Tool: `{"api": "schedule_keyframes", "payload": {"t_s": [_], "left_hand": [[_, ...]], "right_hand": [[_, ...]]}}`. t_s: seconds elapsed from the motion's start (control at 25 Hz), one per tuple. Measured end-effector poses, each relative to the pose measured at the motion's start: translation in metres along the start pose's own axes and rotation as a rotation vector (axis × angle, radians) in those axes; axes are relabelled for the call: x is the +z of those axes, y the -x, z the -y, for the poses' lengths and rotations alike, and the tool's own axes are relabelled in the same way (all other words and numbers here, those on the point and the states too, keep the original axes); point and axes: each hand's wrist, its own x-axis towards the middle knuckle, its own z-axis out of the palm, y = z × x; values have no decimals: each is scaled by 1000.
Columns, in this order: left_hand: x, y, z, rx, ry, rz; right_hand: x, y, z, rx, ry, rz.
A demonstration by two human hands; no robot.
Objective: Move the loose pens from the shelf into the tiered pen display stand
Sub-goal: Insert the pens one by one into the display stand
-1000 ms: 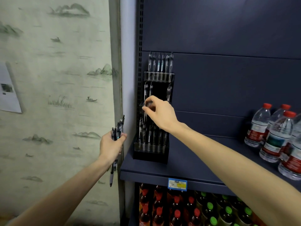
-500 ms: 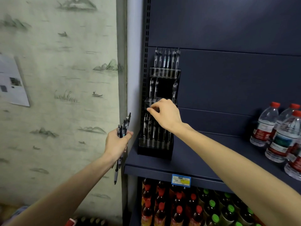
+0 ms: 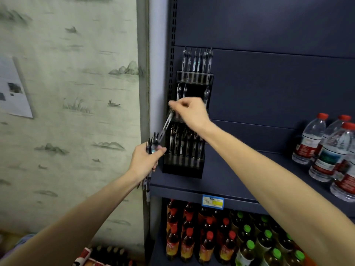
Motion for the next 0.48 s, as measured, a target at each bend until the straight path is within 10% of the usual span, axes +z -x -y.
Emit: {"api": "schedule_keyframes", "payload": {"t_s": [0.48], "left_hand": [[-26,-7,7,-55,74,-210]], "right_hand": [[13,15,-33,-98,384,42]]}}
